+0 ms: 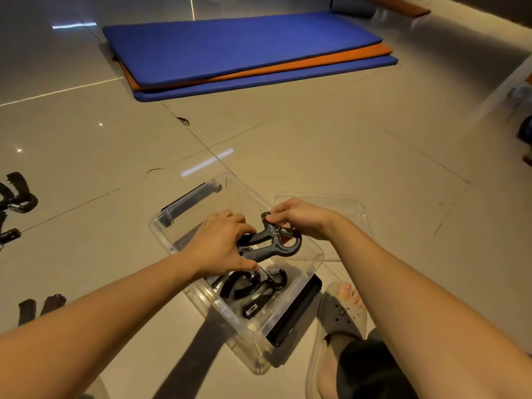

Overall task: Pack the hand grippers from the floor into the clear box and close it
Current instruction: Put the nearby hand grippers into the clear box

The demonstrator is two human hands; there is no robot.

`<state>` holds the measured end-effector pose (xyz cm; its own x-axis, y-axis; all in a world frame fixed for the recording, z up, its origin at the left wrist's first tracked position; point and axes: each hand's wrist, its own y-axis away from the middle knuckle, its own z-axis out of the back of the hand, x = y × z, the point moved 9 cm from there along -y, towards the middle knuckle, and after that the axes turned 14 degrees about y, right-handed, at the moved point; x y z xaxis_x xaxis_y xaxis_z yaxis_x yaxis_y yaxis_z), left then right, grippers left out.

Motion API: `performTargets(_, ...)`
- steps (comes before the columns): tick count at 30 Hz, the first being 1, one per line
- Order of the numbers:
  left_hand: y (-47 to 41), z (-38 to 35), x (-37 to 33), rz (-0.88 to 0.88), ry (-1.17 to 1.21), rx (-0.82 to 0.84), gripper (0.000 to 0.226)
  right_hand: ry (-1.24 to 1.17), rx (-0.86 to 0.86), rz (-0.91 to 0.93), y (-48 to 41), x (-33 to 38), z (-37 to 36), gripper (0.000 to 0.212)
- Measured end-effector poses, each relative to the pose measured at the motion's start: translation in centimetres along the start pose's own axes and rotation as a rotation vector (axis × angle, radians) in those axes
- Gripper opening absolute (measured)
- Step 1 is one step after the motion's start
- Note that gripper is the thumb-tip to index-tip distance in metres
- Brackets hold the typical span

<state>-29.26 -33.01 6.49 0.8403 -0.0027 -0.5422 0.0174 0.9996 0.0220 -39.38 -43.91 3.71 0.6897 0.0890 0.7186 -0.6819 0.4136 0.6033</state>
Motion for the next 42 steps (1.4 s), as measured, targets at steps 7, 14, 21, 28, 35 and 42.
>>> performTargets(7,1.0,-5.7,2.8,0.405,0.278,0.086,0.045,0.466,-0.56,0.065,0.6,-1.8,5.4,0.035)
performTargets(14,1.3,-10.2,4.3,0.598,0.373,0.167,0.044,-0.059,-0.376,0.039,-0.1,-7.1,2.5,0.035)
performTargets(21,0.5,-14.6,4.0,0.681,0.366,0.219,0.056,-0.275,-0.382,0.068,-0.6,-8.5,2.1,0.023)
performTargets(28,0.3,-16.4,4.7,0.738,0.296,0.302,0.066,-0.366,-0.36,0.071,-0.9,-9.1,2.0,0.022)
performTargets(35,0.2,-17.8,5.6,0.751,0.35,0.357,0.054,-0.39,-0.353,0.055,-1.0,-9.5,1.9,0.027)
performTargets(42,1.0,-17.3,7.0,0.726,0.297,0.397,0.049,-0.377,-0.383,0.002,-1.2,-9.3,0.6,0.018)
